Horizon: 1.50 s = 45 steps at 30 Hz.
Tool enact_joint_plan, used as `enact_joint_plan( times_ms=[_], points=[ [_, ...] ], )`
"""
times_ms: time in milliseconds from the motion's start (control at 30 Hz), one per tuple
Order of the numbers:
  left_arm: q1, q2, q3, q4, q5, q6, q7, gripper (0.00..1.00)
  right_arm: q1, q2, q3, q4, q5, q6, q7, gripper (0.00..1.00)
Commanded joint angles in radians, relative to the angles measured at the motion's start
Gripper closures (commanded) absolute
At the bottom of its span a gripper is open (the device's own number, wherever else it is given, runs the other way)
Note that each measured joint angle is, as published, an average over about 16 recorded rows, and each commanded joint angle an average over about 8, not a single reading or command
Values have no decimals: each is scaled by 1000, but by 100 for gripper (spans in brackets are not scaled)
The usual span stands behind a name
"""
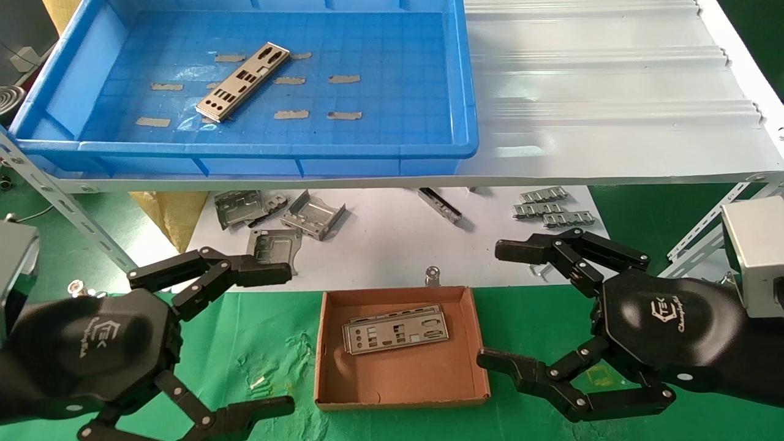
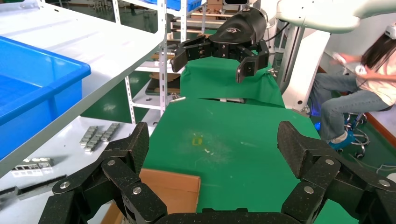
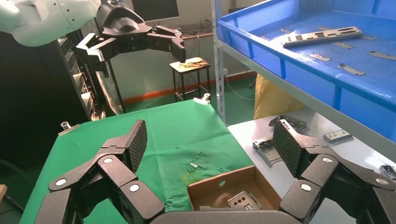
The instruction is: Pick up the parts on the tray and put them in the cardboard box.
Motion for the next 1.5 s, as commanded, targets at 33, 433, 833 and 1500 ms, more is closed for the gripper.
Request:
enact_joint_plan(
  times_ms=[33, 433, 833, 1500],
  points=[
    [0, 0, 0, 0, 0, 0, 0, 0, 0, 0, 0, 0, 0, 0, 0, 0],
    [-1, 1, 0, 1, 0, 0, 0, 0, 0, 0, 0, 0, 0, 0, 0, 0],
    [-1, 1, 0, 1, 0, 0, 0, 0, 0, 0, 0, 0, 0, 0, 0, 0],
    [-1, 1, 0, 1, 0, 0, 0, 0, 0, 0, 0, 0, 0, 0, 0, 0]
  ],
)
